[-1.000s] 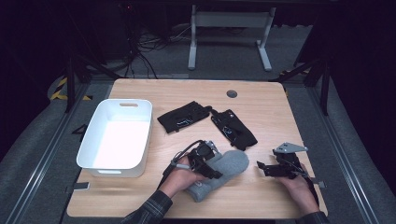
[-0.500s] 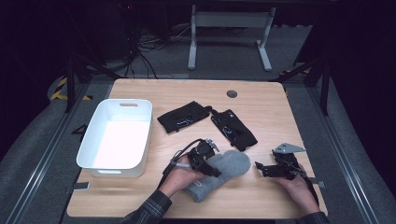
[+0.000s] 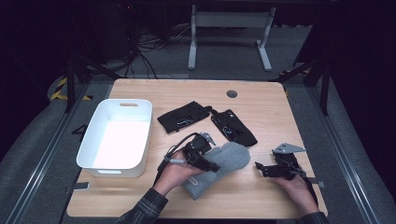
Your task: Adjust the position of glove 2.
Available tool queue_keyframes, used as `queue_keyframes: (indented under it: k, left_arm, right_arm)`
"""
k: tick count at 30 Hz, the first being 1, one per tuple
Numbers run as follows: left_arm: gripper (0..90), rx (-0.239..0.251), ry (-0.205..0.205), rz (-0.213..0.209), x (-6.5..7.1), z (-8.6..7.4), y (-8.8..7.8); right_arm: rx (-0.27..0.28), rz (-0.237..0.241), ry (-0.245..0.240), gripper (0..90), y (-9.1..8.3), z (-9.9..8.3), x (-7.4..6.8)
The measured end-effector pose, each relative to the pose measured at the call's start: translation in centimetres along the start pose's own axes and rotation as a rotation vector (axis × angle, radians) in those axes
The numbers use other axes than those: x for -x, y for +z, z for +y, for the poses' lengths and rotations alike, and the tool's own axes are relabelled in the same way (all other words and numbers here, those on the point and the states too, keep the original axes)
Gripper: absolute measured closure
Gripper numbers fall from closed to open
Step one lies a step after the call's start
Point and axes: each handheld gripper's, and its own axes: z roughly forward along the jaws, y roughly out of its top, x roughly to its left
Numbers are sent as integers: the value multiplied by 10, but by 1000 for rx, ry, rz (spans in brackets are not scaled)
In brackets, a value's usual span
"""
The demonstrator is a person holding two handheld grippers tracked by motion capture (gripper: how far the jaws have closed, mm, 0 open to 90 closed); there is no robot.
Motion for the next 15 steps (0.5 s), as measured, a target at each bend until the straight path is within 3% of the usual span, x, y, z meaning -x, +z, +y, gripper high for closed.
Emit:
queue_keyframes:
  k: [15]
  left_arm:
    - [636,79,-22,86,-7,8,-66]
  right_arm:
    - [-3,-10,1,77,-1,0,0]
